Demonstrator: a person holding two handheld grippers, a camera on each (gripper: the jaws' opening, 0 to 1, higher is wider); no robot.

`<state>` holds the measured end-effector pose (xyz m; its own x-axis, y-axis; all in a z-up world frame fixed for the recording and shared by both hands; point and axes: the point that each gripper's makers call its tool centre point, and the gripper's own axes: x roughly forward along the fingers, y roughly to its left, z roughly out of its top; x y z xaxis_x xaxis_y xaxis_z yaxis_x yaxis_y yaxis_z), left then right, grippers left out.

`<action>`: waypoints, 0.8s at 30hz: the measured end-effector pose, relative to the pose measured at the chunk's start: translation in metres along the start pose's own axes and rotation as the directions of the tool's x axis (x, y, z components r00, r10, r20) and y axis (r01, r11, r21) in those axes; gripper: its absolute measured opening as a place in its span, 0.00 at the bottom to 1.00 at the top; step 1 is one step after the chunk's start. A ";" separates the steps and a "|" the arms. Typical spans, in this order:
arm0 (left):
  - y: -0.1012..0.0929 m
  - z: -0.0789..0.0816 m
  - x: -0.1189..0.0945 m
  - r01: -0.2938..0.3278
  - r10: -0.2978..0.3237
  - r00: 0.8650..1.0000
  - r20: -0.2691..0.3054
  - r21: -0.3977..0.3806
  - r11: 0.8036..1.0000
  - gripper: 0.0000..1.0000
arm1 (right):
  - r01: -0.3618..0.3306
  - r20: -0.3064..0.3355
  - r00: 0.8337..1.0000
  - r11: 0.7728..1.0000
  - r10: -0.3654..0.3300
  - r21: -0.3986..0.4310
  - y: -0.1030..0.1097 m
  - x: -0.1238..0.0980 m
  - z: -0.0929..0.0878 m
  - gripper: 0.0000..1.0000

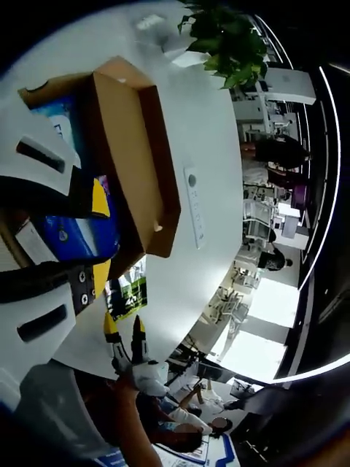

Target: Operate the shoe box by opening the lid, removing the specified soft item, and placing it in the target area until the item is outside and the box remains undamaged.

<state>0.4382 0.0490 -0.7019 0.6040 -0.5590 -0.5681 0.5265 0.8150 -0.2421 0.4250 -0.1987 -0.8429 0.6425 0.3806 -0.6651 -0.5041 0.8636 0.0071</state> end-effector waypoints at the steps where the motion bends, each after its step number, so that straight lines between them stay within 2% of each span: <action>1: 0.002 0.000 -0.002 -0.004 0.004 1.000 0.003 -0.004 1.000 0.21 | 0.000 -0.004 1.000 1.000 0.000 0.000 -0.001 0.001 -0.001 0.61; 6: 0.016 -0.004 -0.016 -0.032 0.032 0.999 0.019 -0.016 0.999 0.23 | -0.030 -0.006 1.000 0.999 0.030 -0.009 0.001 0.006 -0.002 0.63; 19: 0.052 -0.018 -0.056 -0.108 0.112 0.992 0.051 -0.060 0.992 0.25 | -0.054 -0.021 0.998 0.998 0.053 -0.013 -0.007 0.011 -0.006 0.63; 24: 0.063 -0.021 -0.068 -0.133 0.139 0.988 0.068 -0.077 0.988 0.25 | -0.076 -0.024 0.997 0.994 0.075 -0.073 -0.005 0.013 -0.006 0.64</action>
<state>0.4175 0.1422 -0.6953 0.7107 -0.4497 -0.5411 0.3937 0.8916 -0.2238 0.4329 -0.1997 -0.8560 0.5890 0.4359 -0.6805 -0.5922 0.8058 0.0036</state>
